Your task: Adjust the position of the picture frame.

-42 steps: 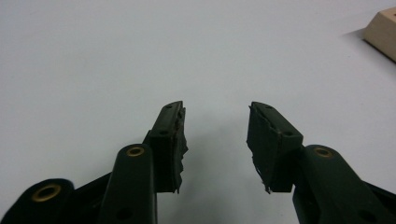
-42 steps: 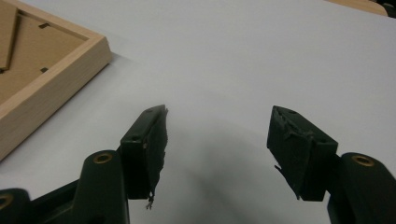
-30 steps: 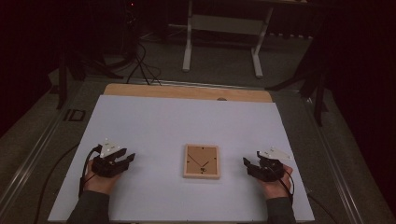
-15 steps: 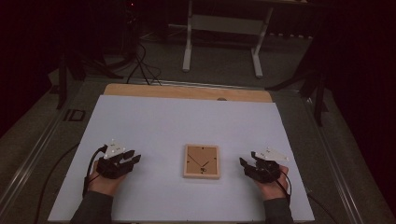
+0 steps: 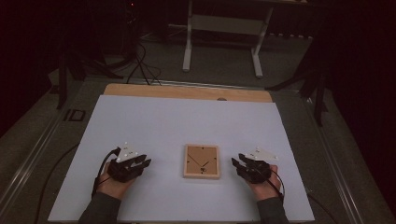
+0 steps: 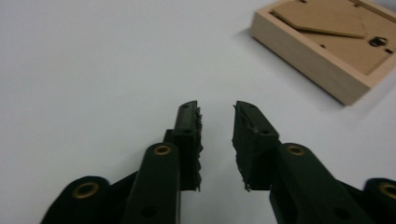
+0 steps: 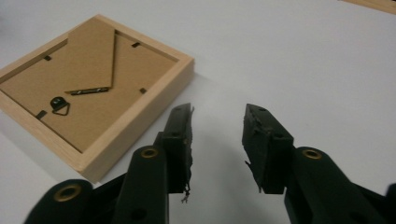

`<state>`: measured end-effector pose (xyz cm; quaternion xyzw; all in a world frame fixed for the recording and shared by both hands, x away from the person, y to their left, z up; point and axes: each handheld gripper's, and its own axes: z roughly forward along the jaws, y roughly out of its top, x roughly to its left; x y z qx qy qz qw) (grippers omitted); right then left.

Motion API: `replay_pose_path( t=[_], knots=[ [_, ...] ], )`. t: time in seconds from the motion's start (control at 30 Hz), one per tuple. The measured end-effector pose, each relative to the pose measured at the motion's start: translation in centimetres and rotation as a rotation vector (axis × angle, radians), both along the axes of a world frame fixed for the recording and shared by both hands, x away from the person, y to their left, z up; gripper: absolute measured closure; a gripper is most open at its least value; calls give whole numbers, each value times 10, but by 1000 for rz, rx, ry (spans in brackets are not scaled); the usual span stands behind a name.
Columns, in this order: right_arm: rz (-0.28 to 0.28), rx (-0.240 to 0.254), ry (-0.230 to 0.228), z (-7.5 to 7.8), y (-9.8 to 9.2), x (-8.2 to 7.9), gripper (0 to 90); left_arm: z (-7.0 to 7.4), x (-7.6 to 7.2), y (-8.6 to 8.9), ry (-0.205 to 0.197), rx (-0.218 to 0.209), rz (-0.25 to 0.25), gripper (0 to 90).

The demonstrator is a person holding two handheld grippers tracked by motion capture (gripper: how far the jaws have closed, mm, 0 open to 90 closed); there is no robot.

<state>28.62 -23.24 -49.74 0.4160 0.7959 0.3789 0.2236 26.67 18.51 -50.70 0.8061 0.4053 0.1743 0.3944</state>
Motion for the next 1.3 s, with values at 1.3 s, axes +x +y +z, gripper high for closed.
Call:
replay_pose_path(
  t=[1.3],
  knots=[
    [35, -62, 69, -19, 51, 4, 899, -12, -5, -58, 18, 80, -169, 890]
  ],
)
